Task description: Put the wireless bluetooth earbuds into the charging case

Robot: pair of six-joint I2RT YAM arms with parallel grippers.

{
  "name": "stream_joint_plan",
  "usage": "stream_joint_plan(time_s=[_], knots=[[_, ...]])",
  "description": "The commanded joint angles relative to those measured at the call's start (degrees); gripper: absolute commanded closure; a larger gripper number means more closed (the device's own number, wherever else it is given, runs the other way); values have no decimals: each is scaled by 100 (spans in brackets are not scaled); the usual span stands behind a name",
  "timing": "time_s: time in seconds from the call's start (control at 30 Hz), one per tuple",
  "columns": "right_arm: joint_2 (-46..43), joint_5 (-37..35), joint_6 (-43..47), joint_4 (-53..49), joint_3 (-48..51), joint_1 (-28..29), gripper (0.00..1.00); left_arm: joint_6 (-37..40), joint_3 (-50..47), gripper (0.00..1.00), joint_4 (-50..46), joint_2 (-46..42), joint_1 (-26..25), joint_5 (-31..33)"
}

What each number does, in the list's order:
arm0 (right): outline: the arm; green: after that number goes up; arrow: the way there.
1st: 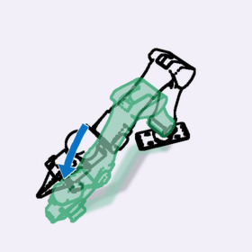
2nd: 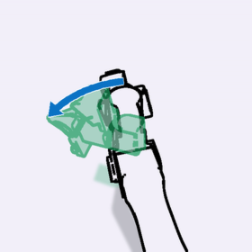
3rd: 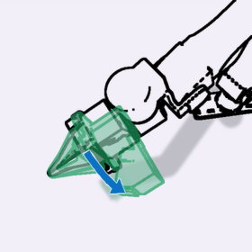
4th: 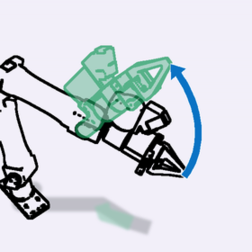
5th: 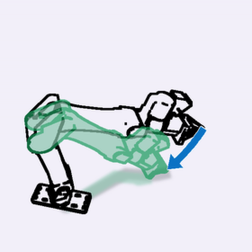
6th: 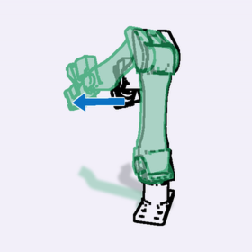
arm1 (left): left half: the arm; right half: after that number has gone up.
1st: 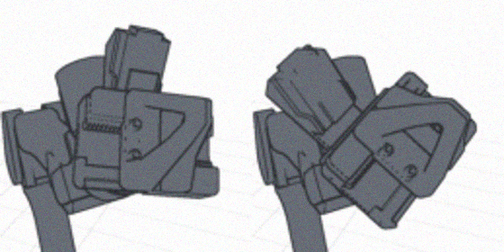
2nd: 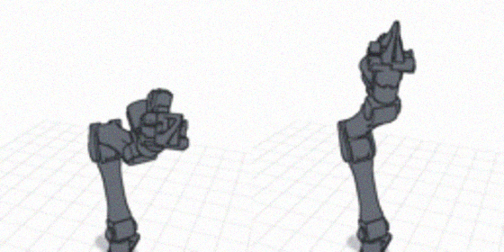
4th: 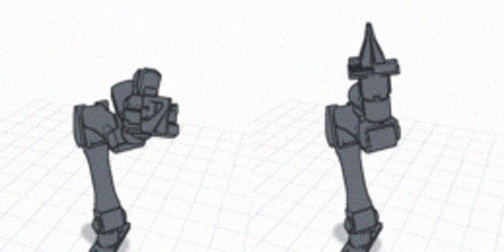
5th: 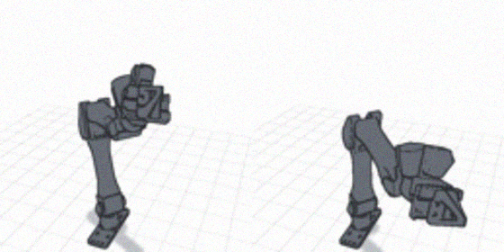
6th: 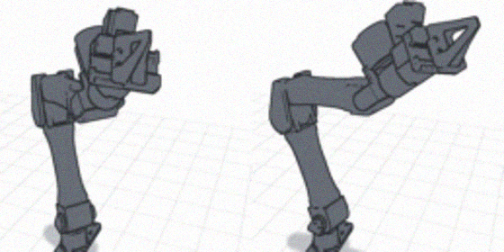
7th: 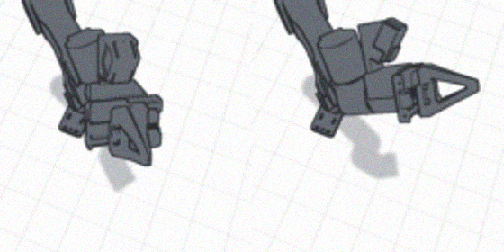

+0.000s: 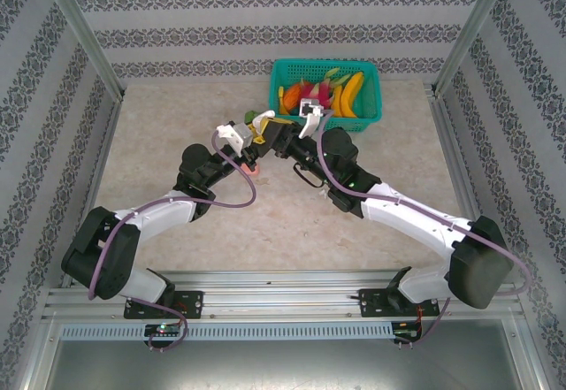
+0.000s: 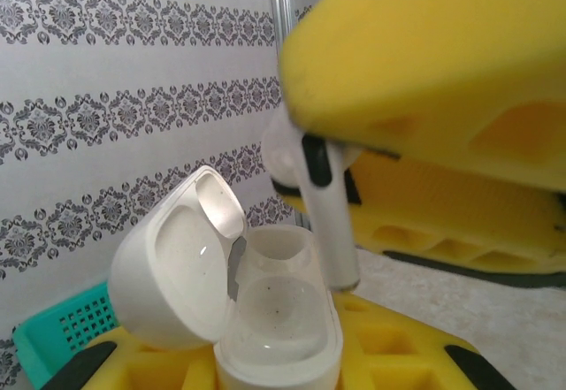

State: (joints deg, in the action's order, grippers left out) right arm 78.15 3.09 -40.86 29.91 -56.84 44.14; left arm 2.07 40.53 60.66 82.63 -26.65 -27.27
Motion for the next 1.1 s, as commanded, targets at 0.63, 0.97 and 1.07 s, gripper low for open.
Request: stream_joint_plan(time_s=[0.63, 0.97, 1.07], knots=[[320, 178, -169, 305, -125, 47, 75, -16, 168, 100, 8, -277, -151, -209], [472, 94, -218, 353, -214, 28, 75, -14, 159, 100, -20, -287, -182, -311], [499, 21, -270, 390, -222, 20, 75, -4, 150, 100, -17, -285, -187, -323]])
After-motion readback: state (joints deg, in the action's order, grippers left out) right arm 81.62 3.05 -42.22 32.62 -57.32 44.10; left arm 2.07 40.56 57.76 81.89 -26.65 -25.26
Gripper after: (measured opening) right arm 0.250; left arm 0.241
